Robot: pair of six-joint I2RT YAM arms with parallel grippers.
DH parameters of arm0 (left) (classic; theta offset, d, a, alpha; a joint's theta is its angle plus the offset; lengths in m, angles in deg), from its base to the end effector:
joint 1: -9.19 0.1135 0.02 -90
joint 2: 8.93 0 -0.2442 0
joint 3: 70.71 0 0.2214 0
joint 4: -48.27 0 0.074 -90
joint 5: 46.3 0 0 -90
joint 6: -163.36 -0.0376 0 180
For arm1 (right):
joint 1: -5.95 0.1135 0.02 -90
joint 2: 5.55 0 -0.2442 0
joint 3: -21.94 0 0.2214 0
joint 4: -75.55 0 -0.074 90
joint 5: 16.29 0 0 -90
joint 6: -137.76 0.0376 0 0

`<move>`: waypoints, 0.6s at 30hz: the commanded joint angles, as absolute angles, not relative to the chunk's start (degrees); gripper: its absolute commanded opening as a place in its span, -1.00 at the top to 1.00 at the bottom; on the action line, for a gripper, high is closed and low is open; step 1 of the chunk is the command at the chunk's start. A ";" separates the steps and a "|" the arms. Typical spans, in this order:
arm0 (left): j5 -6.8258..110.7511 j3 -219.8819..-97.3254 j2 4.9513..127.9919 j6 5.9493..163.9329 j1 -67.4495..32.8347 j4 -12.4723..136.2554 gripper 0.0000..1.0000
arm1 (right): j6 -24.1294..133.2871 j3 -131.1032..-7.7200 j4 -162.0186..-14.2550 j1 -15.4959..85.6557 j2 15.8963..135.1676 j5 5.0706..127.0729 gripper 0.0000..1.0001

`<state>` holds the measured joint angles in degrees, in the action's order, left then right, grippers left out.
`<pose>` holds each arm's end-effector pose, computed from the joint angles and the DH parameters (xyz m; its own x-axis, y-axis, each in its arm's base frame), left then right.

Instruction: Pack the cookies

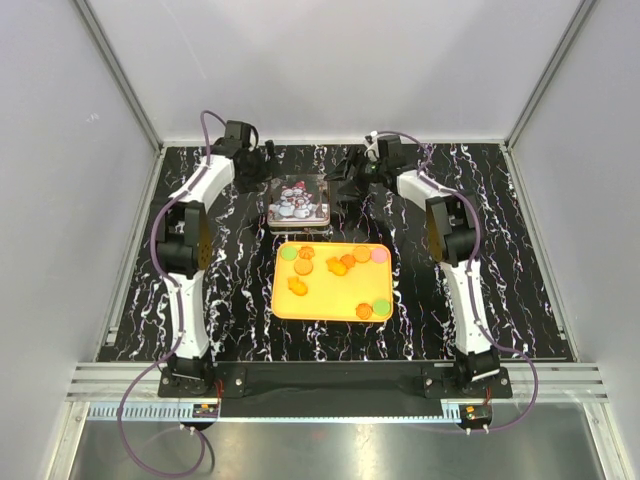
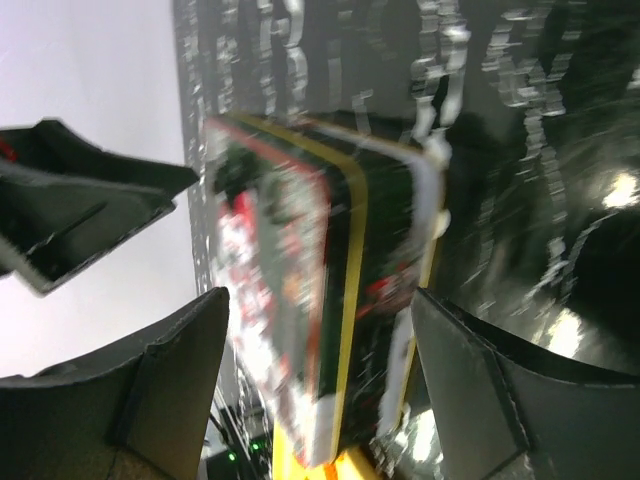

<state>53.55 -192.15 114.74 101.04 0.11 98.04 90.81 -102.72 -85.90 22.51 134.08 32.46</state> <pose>0.4384 -0.0766 0.2206 -0.8096 -0.3341 -0.4826 -0.1317 0.9046 -0.4054 0.4772 0.1678 0.1580 -0.8928 0.2700 -0.3607 -0.1803 0.5196 0.8352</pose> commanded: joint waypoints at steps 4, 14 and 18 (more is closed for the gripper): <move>57.23 -190.07 118.15 104.74 -0.21 90.63 -0.97 | 94.52 -110.14 -85.40 23.53 139.99 34.51 -0.62; 56.71 -186.11 118.33 104.91 -1.18 89.92 -0.85 | 96.54 -110.85 -83.02 24.85 142.55 36.62 0.08; 56.88 -185.14 118.51 104.91 -1.88 89.31 -0.84 | 98.91 -109.27 -85.12 25.03 142.81 36.19 0.36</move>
<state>57.02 -186.88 118.02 105.57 -0.98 88.92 96.89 -110.00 -84.70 24.02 141.10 35.02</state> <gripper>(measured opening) 0.924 0.453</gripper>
